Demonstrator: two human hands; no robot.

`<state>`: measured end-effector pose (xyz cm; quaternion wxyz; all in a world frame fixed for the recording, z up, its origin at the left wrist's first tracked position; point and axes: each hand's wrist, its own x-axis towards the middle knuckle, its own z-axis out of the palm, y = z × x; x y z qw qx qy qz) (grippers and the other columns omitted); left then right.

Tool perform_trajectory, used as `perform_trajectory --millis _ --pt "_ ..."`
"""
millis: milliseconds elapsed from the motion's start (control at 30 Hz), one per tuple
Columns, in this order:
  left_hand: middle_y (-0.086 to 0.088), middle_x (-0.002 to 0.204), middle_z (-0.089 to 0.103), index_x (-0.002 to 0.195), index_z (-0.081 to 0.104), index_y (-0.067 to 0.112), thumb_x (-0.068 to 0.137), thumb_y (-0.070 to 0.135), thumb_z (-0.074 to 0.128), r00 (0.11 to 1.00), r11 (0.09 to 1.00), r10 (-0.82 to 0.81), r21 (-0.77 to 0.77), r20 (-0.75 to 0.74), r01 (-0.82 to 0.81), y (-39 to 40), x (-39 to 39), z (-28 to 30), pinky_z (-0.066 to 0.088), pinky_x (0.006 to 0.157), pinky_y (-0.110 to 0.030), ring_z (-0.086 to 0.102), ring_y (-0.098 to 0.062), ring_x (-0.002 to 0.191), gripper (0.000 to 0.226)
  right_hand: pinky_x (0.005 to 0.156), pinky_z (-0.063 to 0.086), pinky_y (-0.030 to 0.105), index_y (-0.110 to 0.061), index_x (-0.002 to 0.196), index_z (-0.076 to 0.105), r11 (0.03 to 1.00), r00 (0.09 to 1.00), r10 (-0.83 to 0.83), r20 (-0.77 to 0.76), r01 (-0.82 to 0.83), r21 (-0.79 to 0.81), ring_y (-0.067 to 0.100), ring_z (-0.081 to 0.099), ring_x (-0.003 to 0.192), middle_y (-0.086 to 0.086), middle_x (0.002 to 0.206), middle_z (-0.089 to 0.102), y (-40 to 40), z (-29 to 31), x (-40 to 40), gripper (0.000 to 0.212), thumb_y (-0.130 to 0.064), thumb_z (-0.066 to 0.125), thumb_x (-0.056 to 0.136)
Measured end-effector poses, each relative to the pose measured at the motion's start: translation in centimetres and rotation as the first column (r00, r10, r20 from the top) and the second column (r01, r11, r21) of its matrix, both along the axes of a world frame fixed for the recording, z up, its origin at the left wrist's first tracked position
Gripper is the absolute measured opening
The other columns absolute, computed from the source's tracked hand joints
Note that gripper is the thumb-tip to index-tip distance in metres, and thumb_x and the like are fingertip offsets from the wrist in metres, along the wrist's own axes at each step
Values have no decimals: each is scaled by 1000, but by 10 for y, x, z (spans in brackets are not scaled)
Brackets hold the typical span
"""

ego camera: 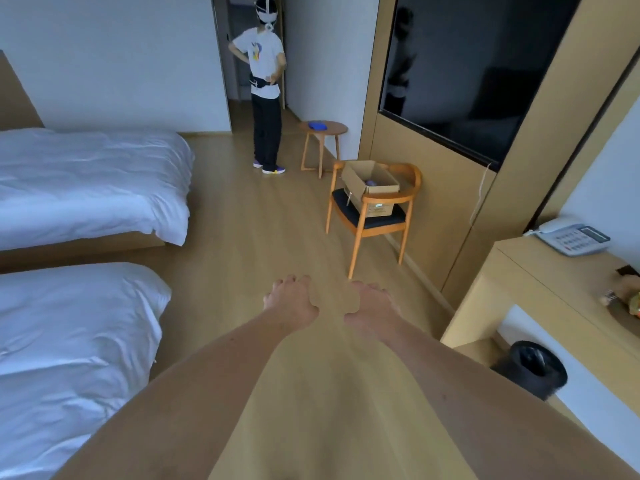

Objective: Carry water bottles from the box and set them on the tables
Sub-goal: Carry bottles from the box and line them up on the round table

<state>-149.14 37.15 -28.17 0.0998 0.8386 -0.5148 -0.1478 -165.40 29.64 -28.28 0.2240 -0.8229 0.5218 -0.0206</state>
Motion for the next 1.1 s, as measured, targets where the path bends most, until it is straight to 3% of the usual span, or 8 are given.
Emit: perform_trajectory --millis 167,433,600,833,1100 --pt "-10 142 49 148 43 21 87 34 65 1000 1000 -3 -5 -5 3 -74 85 12 48 100 -52 45 -37 134 66 99 49 45 -30 138 49 1000 1000 -6 15 6 9 31 45 129 6 134 53 -70 10 76 58 -33 68 84" --pt "-7 144 48 150 41 24 87 37 68 1000 1000 -5 24 30 4 -201 183 -1 47 99 -51 44 -34 136 70 102 48 43 -30 145 45 999 999 22 35 -24 44 31 44 134 8 138 51 -194 -2 189 65 -31 68 84" --pt "-8 144 49 149 43 21 88 37 67 997 999 -27 29 74 24 -313 239 -13 47 101 -51 44 -34 135 67 101 50 44 -29 147 42 998 996 -11 89 5 68 31 46 132 8 142 50 -307 -22 245 67 -32 67 85" --pt "-7 145 47 148 42 22 89 35 65 990 996 -75 62 118 68 -480 311 -11 46 100 -52 42 -34 135 64 98 52 46 -32 139 49 997 996 -2 87 -4 75 31 52 124 5 131 60 -473 -17 320 59 -39 65 84" --pt "-7 145 47 148 42 23 88 36 65 988 987 -142 83 61 137 -647 379 -23 44 102 -53 42 -34 135 65 104 46 49 -29 147 44 992 997 -66 29 63 110 34 40 135 7 142 49 -625 -23 387 65 -37 69 87"
